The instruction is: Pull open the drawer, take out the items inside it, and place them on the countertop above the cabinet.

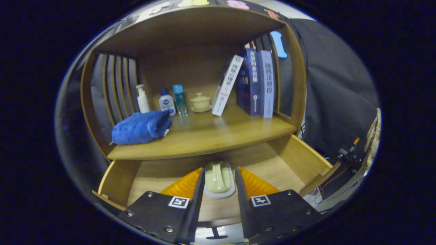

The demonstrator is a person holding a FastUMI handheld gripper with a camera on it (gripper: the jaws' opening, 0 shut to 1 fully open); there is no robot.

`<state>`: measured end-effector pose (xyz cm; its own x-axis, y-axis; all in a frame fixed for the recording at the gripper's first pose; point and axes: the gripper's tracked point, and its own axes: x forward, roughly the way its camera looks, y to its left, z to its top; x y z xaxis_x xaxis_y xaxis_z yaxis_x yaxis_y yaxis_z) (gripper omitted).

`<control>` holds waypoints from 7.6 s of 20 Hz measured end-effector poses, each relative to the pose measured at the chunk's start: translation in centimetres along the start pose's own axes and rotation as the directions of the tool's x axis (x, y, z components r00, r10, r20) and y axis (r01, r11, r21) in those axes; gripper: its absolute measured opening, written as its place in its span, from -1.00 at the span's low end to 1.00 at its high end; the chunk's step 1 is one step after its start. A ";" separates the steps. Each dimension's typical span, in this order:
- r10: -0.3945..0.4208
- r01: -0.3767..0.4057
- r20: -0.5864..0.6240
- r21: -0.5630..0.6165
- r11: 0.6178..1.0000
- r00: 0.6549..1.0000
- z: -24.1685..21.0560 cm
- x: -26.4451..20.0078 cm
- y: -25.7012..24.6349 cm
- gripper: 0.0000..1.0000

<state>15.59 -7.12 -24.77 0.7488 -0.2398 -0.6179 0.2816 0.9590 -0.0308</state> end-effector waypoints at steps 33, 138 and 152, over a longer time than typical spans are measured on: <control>-0.040 0.061 -0.428 0.035 0.998 0.903 -6.3 7.1 -0.8 -0.18; 0.136 -0.118 0.397 -0.068 0.991 0.908 0.8 -13.7 4.3 -0.31; 0.173 -0.165 0.303 -0.051 0.985 0.937 -6.4 -12.3 3.8 0.60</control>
<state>3.60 0.41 -22.37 0.9324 -0.1050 -0.3459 0.1235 0.9918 0.0316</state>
